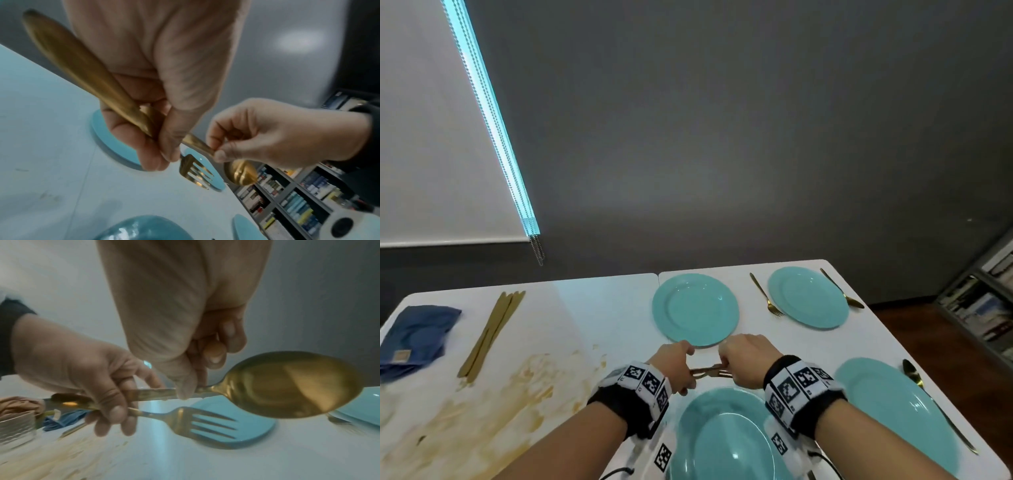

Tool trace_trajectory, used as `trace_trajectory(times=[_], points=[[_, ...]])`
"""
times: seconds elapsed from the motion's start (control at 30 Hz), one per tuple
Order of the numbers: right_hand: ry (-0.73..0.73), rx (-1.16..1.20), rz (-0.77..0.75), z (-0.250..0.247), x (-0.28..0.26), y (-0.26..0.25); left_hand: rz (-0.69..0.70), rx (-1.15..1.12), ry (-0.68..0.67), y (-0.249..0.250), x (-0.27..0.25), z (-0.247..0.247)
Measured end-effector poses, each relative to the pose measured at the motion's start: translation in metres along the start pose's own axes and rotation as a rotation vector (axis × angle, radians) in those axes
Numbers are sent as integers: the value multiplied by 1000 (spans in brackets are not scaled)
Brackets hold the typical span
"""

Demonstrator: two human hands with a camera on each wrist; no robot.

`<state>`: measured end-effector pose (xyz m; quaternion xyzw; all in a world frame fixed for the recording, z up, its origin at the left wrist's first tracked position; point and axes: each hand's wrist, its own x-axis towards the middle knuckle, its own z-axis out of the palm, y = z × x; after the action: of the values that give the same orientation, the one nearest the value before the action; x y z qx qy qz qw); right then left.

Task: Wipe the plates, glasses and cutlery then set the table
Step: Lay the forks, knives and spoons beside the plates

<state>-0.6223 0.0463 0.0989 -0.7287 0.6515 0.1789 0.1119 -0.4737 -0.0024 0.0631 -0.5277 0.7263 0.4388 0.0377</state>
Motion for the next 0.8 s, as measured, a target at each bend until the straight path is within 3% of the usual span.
trace_trajectory(times=[0.23, 0.47, 0.6, 0.8], points=[[5, 278, 238, 8, 44, 67, -174, -276, 170, -18, 41, -30], [-6, 572, 471, 12, 108, 119, -211, -539, 272, -10, 84, -48], [-135, 609, 606, 22, 148, 142, -221, -613, 319, -9, 105, -53], [-144, 708, 722, 41, 196, 161, -246, -656, 370, -21, 124, -55]])
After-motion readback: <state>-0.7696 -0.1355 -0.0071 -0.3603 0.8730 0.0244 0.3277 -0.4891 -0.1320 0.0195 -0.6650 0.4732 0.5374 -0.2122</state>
